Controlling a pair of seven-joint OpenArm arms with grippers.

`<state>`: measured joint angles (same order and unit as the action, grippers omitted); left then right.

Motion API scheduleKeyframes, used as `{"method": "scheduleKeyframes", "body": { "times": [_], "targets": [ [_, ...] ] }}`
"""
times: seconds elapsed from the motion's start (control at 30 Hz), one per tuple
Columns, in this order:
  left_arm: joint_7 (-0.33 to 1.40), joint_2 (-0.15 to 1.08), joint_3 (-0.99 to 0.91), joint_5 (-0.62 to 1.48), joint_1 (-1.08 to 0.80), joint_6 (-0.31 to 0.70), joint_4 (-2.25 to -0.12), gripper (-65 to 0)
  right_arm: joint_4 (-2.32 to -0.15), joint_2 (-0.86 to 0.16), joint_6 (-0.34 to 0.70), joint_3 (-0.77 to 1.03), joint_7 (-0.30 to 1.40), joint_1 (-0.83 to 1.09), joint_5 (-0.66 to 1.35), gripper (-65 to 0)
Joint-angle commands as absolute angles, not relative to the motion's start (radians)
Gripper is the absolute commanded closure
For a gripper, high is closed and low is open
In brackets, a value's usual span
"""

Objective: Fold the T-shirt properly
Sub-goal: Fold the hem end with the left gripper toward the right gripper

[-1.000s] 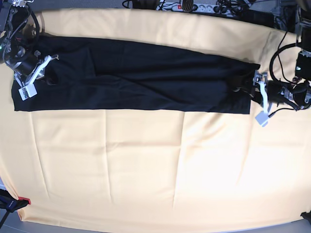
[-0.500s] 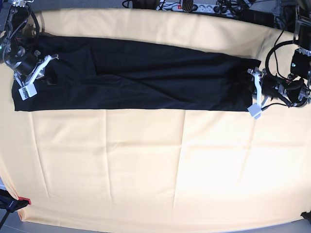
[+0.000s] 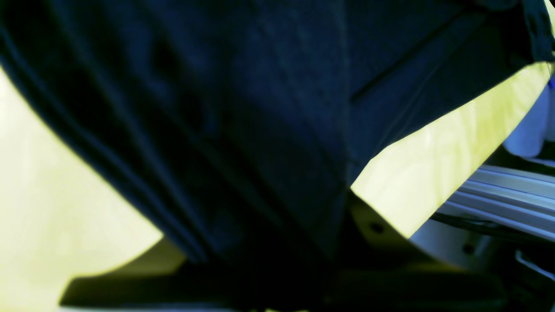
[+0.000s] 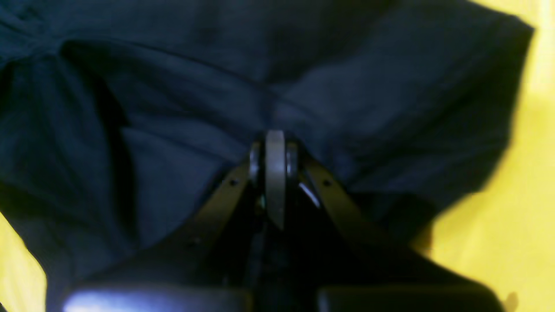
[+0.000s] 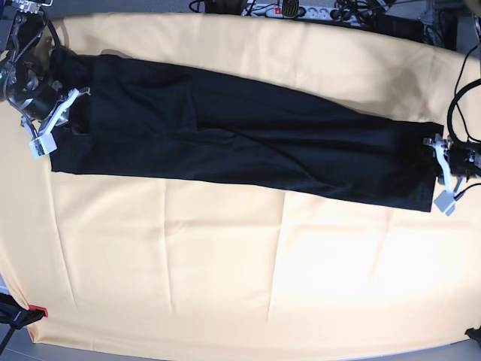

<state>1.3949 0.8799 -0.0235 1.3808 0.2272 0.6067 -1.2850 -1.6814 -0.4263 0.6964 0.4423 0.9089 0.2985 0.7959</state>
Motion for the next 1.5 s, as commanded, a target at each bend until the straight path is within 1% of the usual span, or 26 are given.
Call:
{"method": "scheduleKeyframes", "body": {
  "times": [0.0, 0.13, 0.27, 0.33, 0.43, 0.57, 0.83, 1.07, 1.23, 1.47],
  "targets": [
    [1.391, 0.925, -0.042, 1.393, 0.241, 0.61, -1.294, 0.0, -1.694, -0.445, 0.698, 0.45, 0.895, 0.29, 0.814, 0.0],
    [1.384, 0.981, -0.043, 1.364, 0.227, 0.609, -1.293, 0.0, -1.694, -0.446, 0.698, 0.45, 0.899, 0.291, 0.814, 0.0],
    [1.385, 0.998, -0.043, 1.336, 0.225, 0.602, -1.287, 0.0, -1.694, -0.446, 0.698, 0.45, 0.901, 0.289, 0.814, 0.0],
    [1.385, 0.997, -0.043, 1.365, 0.225, 0.581, -1.287, 0.0, -1.694, -0.446, 0.698, 0.45, 0.9, 0.288, 0.814, 0.0],
    [1.396, 0.997, -0.043, 1.468, 0.225, 0.584, -1.288, 0.0, -1.694, -0.446, 0.698, 0.45, 0.901, 0.289, 0.814, 0.0],
    [1.396, 0.988, -0.043, 1.484, 0.228, 0.585, -1.298, 0.0, -1.694, -0.446, 0.698, 0.45, 0.9, 0.288, 0.814, 0.0],
    [1.396, 0.926, -0.043, 1.484, 0.227, 0.569, -1.386, 0.0, -1.694, -0.443, 0.698, 0.45, 0.889, 0.288, 0.814, 0.0],
    [1.396, 0.859, -0.043, 1.484, 0.211, 0.564, -1.637, 0.0, -1.693, -0.443, 0.698, 0.45, 0.884, 0.289, 0.81, 0.0],
    [1.396, 0.813, -0.043, 1.484, 0.133, 0.589, -1.777, 0.0, -1.693, -0.443, 0.696, 0.45, 0.882, 0.289, 0.81, 0.0],
    [1.396, 0.691, -0.043, 1.484, 0.119, 0.64, -1.761, 0.0, -1.693, -0.443, 0.688, 0.45, 0.883, 0.289, 0.81, 0.0]
  ]
}}
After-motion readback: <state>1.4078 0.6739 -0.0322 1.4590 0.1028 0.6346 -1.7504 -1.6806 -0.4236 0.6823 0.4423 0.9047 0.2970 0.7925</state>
